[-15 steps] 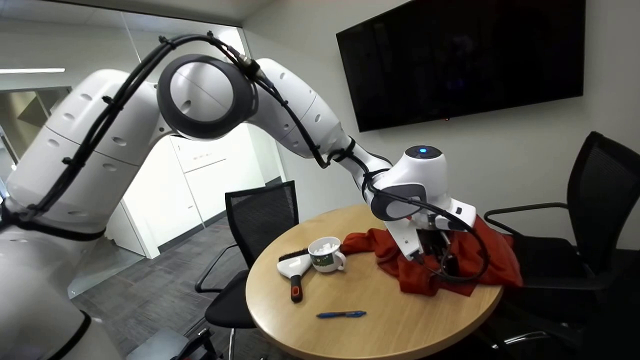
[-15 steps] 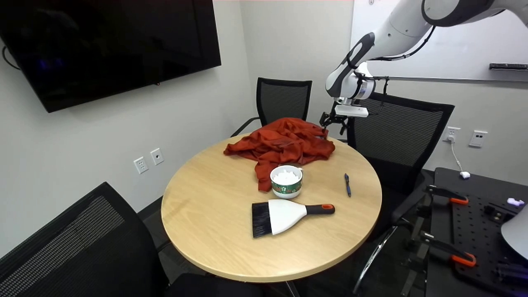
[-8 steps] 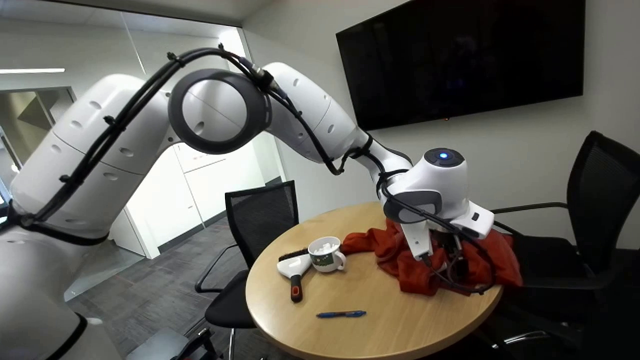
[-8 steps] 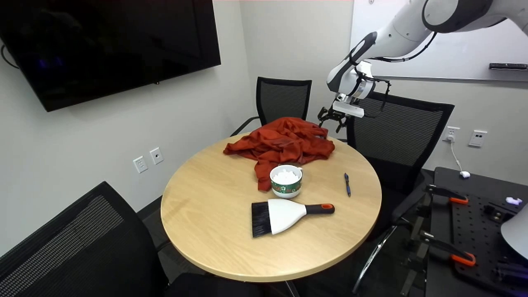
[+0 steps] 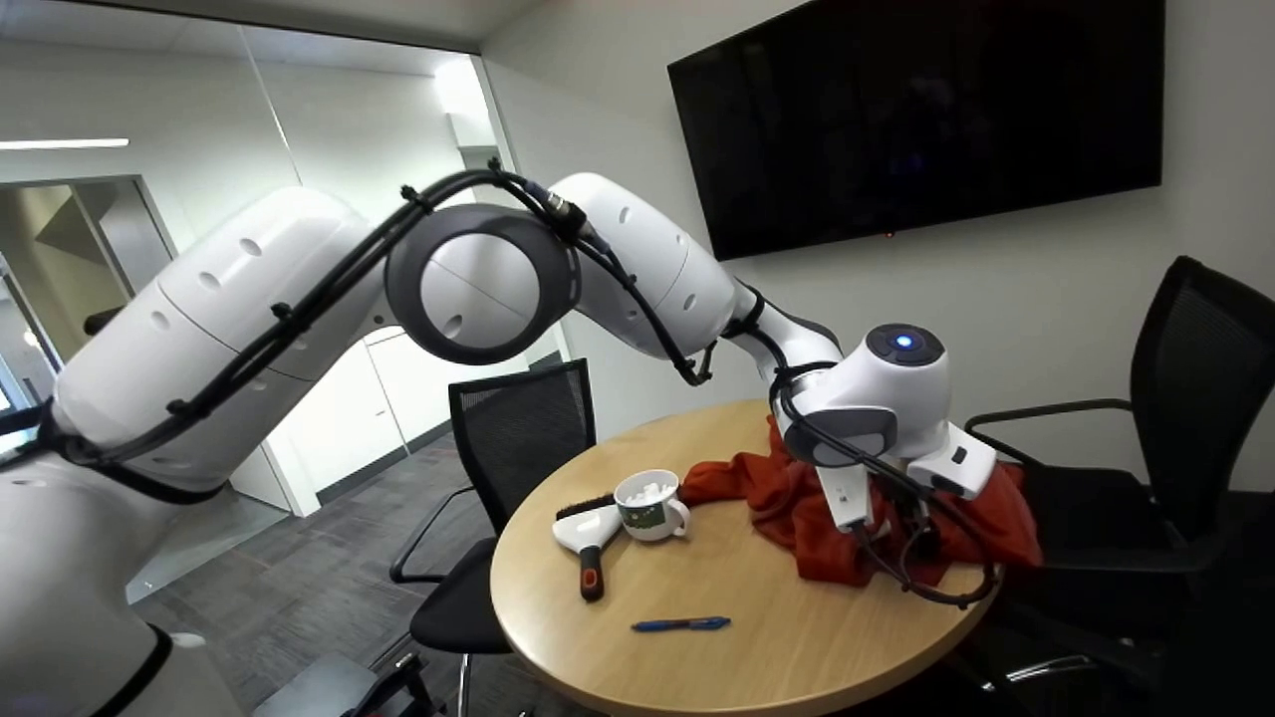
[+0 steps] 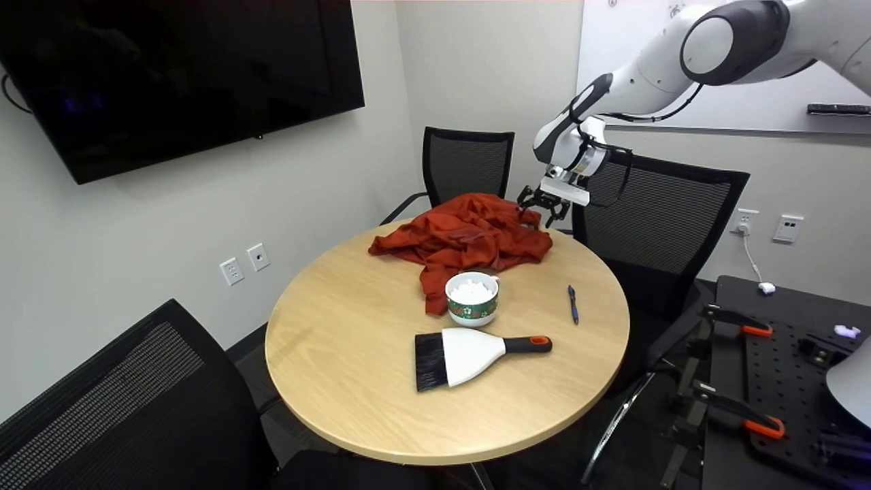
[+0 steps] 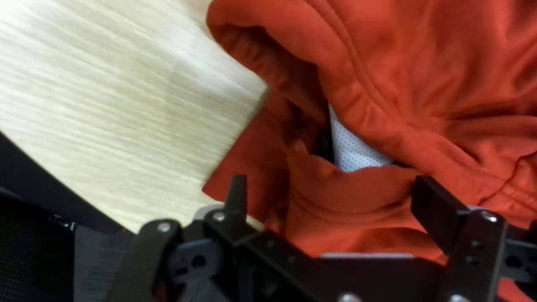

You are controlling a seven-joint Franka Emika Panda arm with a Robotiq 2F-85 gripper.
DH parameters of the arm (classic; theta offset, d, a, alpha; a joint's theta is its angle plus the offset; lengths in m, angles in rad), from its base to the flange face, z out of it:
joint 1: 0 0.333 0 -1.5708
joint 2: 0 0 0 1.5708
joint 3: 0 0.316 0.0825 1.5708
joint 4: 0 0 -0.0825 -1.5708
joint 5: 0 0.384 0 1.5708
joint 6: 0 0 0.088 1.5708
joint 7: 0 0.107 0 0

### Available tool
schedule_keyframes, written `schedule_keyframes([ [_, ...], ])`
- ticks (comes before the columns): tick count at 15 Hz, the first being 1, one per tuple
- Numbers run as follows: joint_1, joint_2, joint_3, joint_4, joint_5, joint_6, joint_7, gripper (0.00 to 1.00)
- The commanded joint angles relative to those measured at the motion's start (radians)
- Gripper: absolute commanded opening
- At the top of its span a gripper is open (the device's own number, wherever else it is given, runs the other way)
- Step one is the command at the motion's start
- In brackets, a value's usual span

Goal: Move the burgundy jacket to the top of the right chair

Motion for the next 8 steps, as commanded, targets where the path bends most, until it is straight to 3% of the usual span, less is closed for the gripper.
schedule_keyframes([
  [1, -0.010, 0.065, 0.023, 0.103, 0.009, -0.049, 0.020, 1.00],
  [3, -0.011, 0.089, 0.035, 0.133, 0.010, -0.063, 0.021, 1.00],
  [4, -0.012, 0.101, 0.040, 0.150, 0.007, -0.077, 0.018, 0.75],
  [6, -0.008, 0.117, 0.046, 0.167, 0.006, -0.085, 0.017, 0.68],
  [8, -0.005, 0.128, 0.048, 0.182, 0.006, -0.094, 0.020, 0.51],
])
